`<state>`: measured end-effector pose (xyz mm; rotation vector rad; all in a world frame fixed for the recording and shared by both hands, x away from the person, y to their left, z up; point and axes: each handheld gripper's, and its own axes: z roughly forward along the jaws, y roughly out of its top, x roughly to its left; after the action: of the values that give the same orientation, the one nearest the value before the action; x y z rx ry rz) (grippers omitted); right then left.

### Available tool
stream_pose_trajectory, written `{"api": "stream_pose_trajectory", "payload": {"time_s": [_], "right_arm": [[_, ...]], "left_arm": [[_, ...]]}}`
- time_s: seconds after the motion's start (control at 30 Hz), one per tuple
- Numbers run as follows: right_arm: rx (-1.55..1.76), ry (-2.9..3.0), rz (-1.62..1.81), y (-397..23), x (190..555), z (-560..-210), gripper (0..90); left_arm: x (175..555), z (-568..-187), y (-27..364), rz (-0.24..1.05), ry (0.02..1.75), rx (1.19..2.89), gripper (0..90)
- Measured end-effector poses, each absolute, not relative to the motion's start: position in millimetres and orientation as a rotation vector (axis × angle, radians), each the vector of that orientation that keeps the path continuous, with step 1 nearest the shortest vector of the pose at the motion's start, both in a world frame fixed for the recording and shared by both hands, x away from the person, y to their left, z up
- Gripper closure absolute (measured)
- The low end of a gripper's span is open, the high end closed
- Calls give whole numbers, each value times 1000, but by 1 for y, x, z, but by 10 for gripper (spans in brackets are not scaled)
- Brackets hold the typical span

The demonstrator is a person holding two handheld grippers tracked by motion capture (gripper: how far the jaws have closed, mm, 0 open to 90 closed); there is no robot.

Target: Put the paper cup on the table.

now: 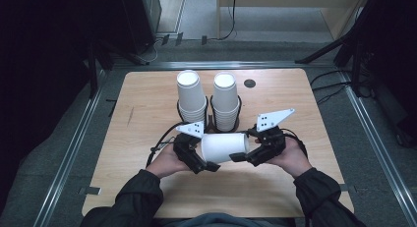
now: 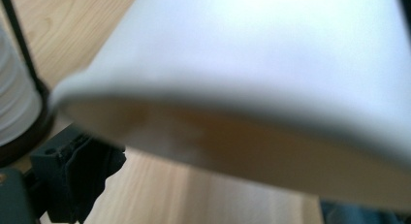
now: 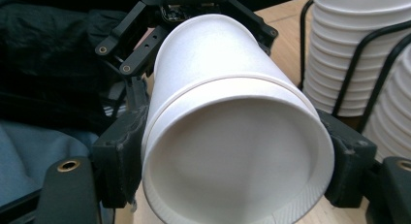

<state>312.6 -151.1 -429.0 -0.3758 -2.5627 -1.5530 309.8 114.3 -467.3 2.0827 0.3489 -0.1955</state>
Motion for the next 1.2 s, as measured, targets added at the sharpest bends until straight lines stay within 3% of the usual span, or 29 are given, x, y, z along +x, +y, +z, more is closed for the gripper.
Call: {"api": "stream_pose_trajectory", "payload": {"time_s": [0.1,0.27,0.4,0.7,1.2], "right_arm": [[-371,-2552,-1550,-147,313,-431,237],[-349,-2541,-1555,-146,313,-432,241],[-358,-2522,-1515,-147,314,-436,244],[-412,-2588,-1492,-150,314,-437,126],[-348,-2695,-1389,-152,311,-444,135]], "left_arm": [[309,-465,115,-180,352,2055,9],[307,-462,117,-159,341,2071,98],[312,-467,115,-269,371,2098,130],[310,-466,119,-261,383,2146,135],[307,-452,129,-130,396,2222,134]]}}
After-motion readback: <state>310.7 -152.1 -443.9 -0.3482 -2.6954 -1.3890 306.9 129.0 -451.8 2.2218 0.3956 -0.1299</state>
